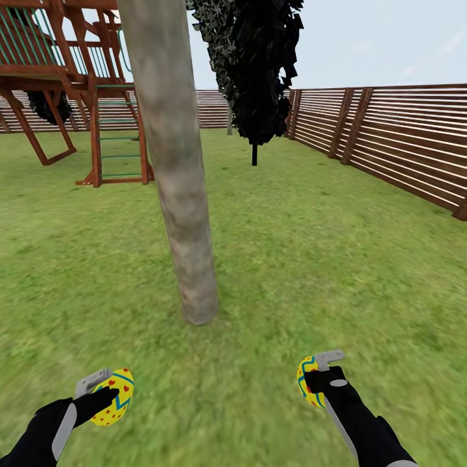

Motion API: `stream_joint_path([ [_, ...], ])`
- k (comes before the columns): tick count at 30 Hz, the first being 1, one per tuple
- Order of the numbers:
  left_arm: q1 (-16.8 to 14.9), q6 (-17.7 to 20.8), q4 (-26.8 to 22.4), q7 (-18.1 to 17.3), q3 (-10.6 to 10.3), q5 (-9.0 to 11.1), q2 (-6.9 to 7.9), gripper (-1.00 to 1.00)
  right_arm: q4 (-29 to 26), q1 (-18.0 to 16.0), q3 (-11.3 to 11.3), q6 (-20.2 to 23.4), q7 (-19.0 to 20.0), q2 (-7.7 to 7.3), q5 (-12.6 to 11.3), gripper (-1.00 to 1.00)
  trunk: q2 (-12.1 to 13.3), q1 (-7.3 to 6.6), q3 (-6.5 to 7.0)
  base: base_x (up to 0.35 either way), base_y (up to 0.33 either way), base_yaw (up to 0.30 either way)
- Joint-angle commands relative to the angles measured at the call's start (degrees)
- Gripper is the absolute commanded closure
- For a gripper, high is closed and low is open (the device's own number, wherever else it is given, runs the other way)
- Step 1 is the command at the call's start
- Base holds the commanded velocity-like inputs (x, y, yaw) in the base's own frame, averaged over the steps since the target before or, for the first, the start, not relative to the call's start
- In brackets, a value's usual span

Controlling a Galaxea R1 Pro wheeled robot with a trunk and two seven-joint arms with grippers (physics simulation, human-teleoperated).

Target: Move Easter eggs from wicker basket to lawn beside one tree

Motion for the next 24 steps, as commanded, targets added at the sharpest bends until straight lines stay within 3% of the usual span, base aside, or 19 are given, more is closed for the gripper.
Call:
stream_joint_path([
  [1, 0.0, 0.4, -0.1, -0.1, 0.2, 0.6, -0.02, 1.0, -0.1, 0.0, 0.3, 0.5, -0.2, -0.07, 0.4, 1.0, -0.4, 0.22, -0.24, 0.0, 0.0, 0.0],
  [24, 0.0, 0.4, 0.1, 0.0, 0.0, 0.6, -0.17, 1.0, 1.3, 0.0, 0.5, 0.6, 0.0, 0.04, 0.4, 1.0, -9.7, 5.28, -4.36, 0.0, 0.0, 0.0],
])
